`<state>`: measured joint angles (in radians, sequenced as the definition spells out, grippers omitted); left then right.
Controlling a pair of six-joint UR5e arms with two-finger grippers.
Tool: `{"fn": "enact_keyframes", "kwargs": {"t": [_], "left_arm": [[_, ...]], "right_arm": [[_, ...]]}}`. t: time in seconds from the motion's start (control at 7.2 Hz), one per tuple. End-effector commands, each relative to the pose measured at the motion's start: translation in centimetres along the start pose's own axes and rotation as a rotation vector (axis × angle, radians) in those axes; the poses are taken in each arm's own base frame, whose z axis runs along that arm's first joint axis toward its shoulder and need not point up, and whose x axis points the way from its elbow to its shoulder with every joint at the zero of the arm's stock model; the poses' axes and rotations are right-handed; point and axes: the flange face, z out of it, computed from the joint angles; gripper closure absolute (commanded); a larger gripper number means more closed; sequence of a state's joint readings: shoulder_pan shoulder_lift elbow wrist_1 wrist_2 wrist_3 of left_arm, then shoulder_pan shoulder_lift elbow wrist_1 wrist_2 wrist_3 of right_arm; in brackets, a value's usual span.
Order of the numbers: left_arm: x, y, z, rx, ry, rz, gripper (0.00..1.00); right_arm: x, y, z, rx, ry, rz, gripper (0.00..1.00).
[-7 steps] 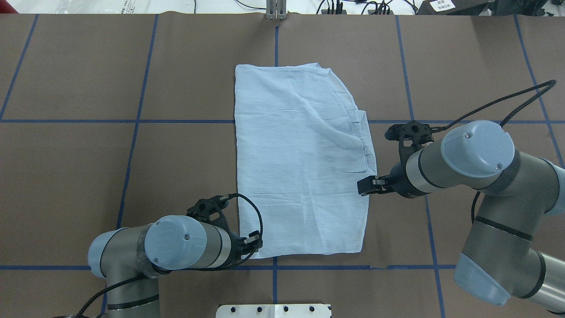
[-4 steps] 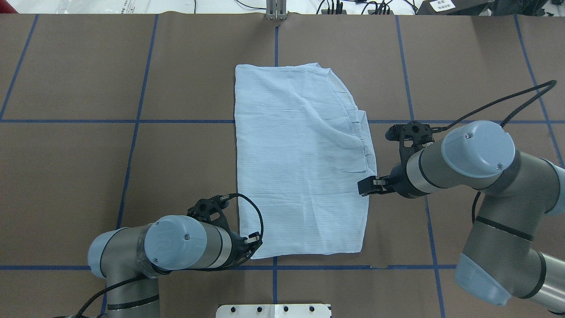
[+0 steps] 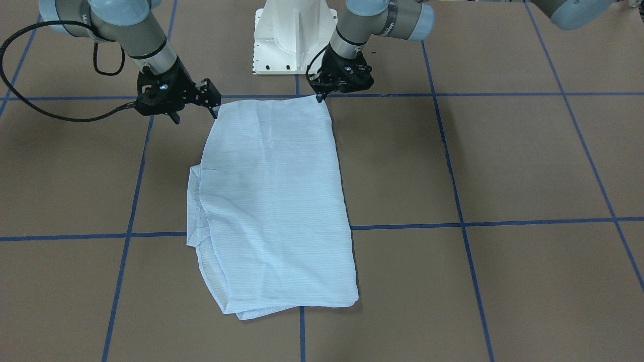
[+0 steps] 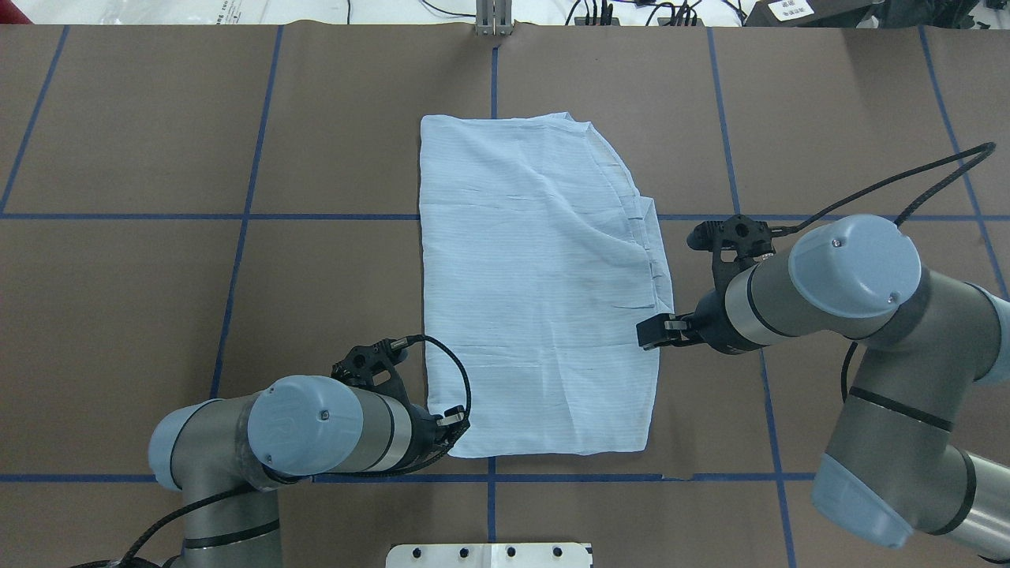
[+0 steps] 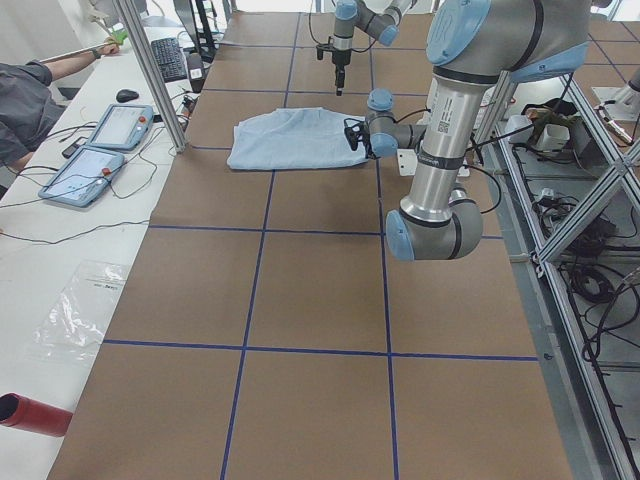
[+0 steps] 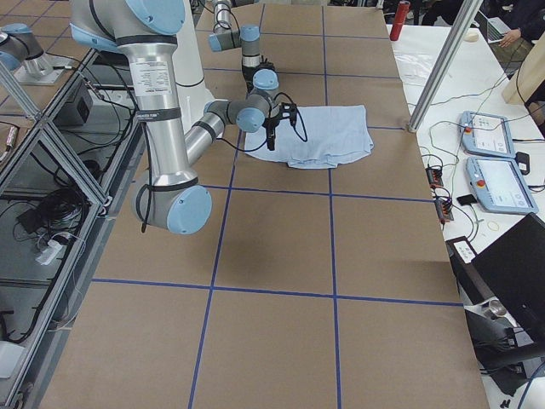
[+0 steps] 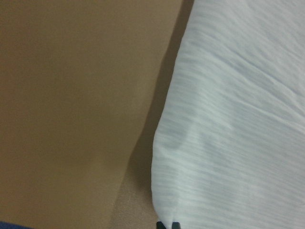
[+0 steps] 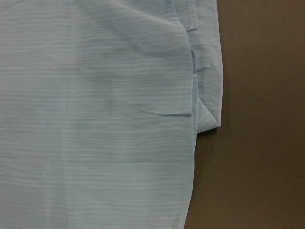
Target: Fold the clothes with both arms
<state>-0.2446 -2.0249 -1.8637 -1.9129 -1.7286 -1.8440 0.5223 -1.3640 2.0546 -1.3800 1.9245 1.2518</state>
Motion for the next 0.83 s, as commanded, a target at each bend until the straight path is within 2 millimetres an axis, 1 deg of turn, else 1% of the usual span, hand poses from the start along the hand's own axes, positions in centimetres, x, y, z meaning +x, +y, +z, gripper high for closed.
{"fn": "enact_keyframes", "kwargs": {"t": [0.0,0.14,0.28,0.42,0.56,0.69], "left_arm": [[0.1,-0.2,-0.2,0.002,0.004,-0.001,1.00],[0.1,-0.3,-0.2,0.004,0.005,-0.002,1.00],[0.1,-0.5,-0.2,0.007,0.004,-0.002,1.00],[0.0,-0.5,0.0,0.008,0.000,-0.003,1.00],[-0.1,-0.5,0.2,0.007,-0.004,-0.003,1.00],[-0.1,-0.5,0.3,0.007,-0.004,-0.003,1.00]], "right_arm": [[-3.4,3.9,2.1,-0.019,-0.010,0.159,0.00],[-4.7,6.4,3.6,0.006,0.006,0.232,0.00],[-5.6,8.4,4.8,0.024,0.015,0.363,0.00],[-5.9,9.5,5.9,0.047,0.068,0.505,0.00],[-7.5,10.0,7.2,0.064,0.169,0.598,0.00],[-9.4,9.9,7.3,0.067,0.196,0.607,0.00]]}}
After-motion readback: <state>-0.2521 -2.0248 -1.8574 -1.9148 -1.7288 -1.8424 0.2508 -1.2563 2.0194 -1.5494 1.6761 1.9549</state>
